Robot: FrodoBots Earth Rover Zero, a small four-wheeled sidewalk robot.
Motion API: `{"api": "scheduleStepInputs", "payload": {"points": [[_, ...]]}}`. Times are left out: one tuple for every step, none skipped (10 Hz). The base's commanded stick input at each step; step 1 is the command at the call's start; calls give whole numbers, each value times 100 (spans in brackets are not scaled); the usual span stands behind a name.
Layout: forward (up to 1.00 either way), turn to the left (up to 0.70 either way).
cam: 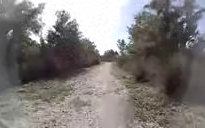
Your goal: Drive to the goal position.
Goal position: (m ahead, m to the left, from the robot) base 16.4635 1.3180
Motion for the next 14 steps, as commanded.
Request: {"api": "scheduleStepInputs", "payload": {"points": [[85,0],[85,0],[85,0],[85,0],[85,0],[85,0],[85,0],[85,0],[85,0],[85,0],[85,0],[85,0],[85,0],[85,0]]}}
